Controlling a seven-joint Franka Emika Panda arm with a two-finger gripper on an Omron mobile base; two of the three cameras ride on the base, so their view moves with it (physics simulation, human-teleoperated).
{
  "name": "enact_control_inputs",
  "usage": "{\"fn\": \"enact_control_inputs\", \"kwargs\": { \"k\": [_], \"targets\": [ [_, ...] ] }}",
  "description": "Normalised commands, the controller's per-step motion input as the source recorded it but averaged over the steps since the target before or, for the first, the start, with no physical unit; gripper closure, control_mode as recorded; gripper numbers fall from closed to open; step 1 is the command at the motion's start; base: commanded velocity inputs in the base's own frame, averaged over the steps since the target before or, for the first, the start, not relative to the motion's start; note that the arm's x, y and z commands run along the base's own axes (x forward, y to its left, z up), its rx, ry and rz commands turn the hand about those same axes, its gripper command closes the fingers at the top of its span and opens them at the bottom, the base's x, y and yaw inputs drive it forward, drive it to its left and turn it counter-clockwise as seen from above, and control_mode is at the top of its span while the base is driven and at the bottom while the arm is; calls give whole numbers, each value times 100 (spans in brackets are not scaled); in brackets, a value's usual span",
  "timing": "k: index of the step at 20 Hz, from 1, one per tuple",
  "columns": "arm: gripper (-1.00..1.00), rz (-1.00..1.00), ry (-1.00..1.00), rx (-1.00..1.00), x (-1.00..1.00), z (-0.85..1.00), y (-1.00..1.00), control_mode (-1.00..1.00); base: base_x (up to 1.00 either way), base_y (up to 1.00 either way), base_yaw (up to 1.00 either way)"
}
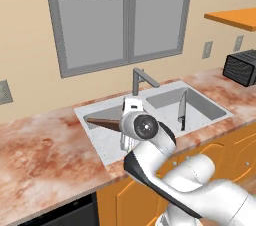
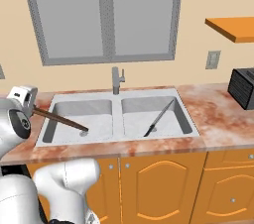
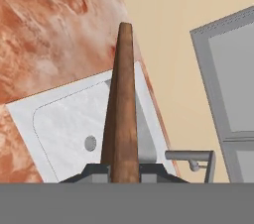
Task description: Move the cutting board and knife to the sink. Then move spray from the cabinet to the counter.
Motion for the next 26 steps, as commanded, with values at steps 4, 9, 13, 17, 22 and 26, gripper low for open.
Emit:
{"fn": "enact_control_inputs", "kwargs": {
  "k": [4, 9, 13, 17, 22, 26],
  "targets": [
    [100, 0, 0, 0, 54, -4, 0, -100, 0, 0, 0],
    [100, 1, 6, 6, 58, -6, -9, -100, 0, 0, 0],
    [100, 1, 3, 16, 44, -9, -28, -100, 0, 0, 0],
    [100, 2, 0, 9, 38, -24, -28, -100, 0, 0, 0],
    [100, 1, 0, 0, 12, -41, -14, -100, 0, 0, 0],
    [100, 0, 0, 0, 10, -30, -1, -100, 0, 0, 0]
  ]
}}
